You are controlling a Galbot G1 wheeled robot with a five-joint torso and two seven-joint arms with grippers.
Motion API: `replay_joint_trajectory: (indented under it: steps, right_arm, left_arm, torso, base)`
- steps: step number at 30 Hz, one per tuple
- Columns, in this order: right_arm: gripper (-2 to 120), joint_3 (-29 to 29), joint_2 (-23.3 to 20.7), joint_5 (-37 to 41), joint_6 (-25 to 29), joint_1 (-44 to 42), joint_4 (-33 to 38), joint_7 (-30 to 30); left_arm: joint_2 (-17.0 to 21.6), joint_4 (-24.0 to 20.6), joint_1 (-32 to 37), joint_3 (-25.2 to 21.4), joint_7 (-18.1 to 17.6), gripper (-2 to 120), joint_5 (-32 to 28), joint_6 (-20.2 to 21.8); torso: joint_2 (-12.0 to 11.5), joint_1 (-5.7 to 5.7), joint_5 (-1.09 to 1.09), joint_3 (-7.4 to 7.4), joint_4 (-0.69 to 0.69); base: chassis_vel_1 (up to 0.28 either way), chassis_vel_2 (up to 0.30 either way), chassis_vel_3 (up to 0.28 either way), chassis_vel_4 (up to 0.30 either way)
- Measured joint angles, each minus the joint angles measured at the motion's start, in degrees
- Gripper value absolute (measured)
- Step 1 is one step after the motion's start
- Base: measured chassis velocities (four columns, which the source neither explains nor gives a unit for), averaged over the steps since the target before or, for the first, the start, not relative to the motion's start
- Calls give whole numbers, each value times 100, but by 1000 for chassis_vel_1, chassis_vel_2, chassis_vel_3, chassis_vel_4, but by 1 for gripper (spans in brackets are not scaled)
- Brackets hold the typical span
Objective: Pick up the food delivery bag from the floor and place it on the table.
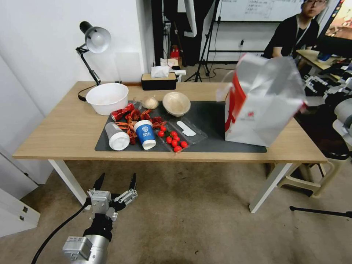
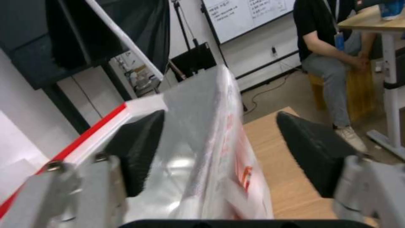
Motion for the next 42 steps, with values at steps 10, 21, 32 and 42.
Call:
replay_joint_trajectory:
  steps: [10,21,32,42]
  right_arm:
    - [100,339,-55,-58,-16,-462,232,-78]
    - [100,1003,-97,-815,200,-1456,1146,-405]
    - [100,996,406,-2638,1097,-2344,2207,-229]
    - [100,863,1571,-4392,2499,-3830,2752,-99]
  left_arm:
    - [-13,-57,12,15,-26,100,-15,9]
    - [10,-168,34,-32,-40,100,-37,60]
    - [1,-251,84,-71,-73,100,25,68]
    - [-29,-179,-107,-39,-157,100,-32,-23]
  torso:
    - [0,0,0,0,0]
    - [0,0,-2,0,0]
    - [0,0,-1,0,1]
    - [0,0,-1,-1,-1]
  base:
    - [0,0,0,0]
    - [0,0,0,0]
    - [0,0,0,0]
    - [0,0,0,0]
